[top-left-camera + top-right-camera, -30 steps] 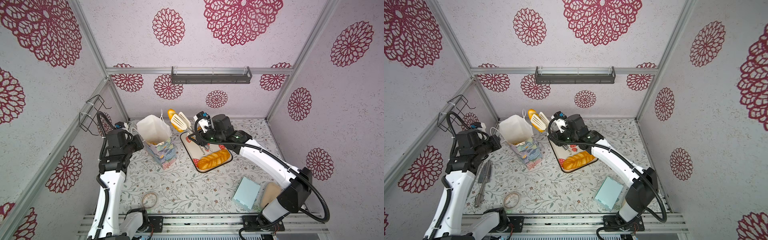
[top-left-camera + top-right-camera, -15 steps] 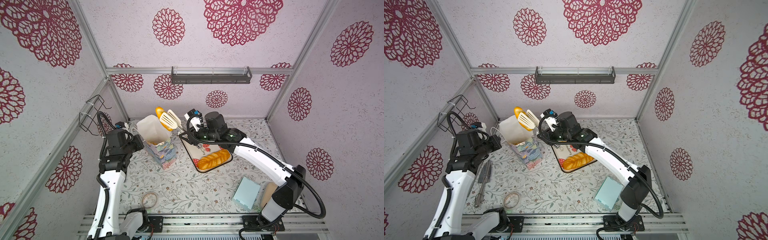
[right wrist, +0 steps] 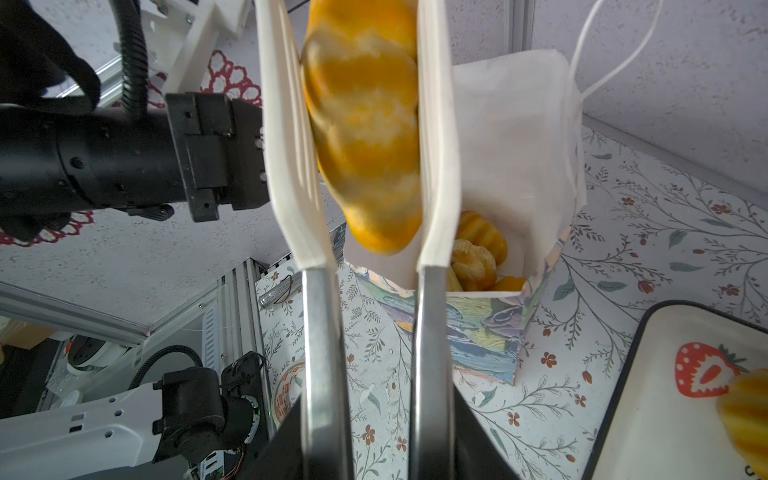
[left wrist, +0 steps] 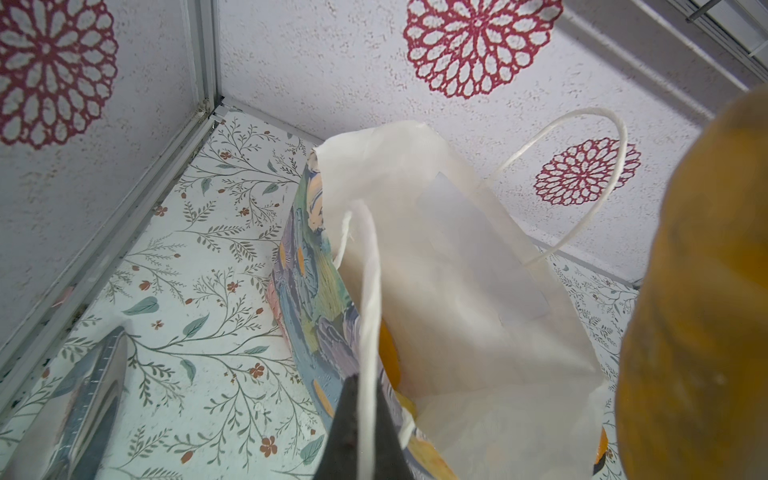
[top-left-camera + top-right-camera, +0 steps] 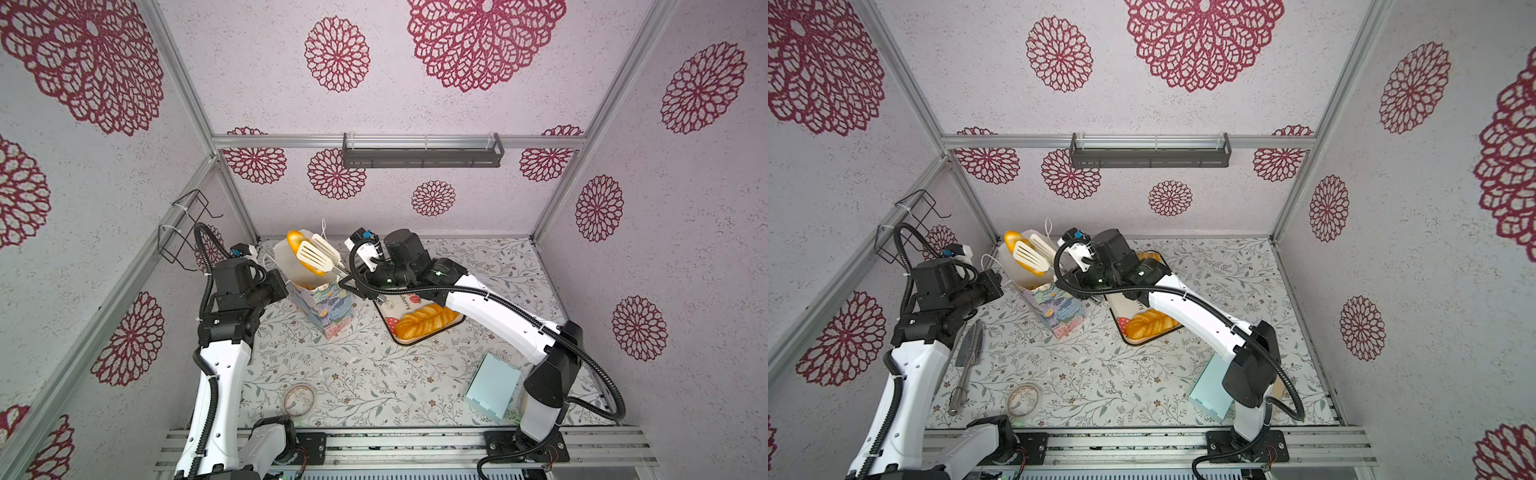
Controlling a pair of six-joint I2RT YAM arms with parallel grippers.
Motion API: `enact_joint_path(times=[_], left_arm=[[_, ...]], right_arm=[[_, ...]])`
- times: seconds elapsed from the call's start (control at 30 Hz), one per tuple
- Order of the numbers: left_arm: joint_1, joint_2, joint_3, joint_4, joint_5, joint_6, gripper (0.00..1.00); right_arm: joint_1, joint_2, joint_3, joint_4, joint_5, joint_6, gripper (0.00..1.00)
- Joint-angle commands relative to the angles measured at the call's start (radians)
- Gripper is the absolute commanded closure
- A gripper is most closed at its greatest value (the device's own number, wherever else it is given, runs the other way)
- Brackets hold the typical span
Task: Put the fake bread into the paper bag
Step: 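Carry the striped roll in the tongs toward the paper bag mouth, then open the tongs over the bag to drop the striped roll inside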
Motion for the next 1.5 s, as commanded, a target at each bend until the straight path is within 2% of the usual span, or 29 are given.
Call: enact_joint_path(times=[0.0, 0.77, 1.47], left_arm=[[0.008, -0.001, -0.008, 0.010, 0.001, -0.003, 1.00], [0.011, -0.004, -0.007, 0.006, -0.009, 0.002, 1.00], [0.017, -0.001, -0.009, 0.008, -0.003, -0.001, 1.00]], right_arm=[[0.003, -0.004, 0.058, 0.028, -0.003, -0.025, 0.59], [0.002, 0.075, 0.108, -0.019, 0.042, -0.032, 0.57], [0.002, 0.062, 0.092, -0.042, 0.058, -0.037, 0.45]])
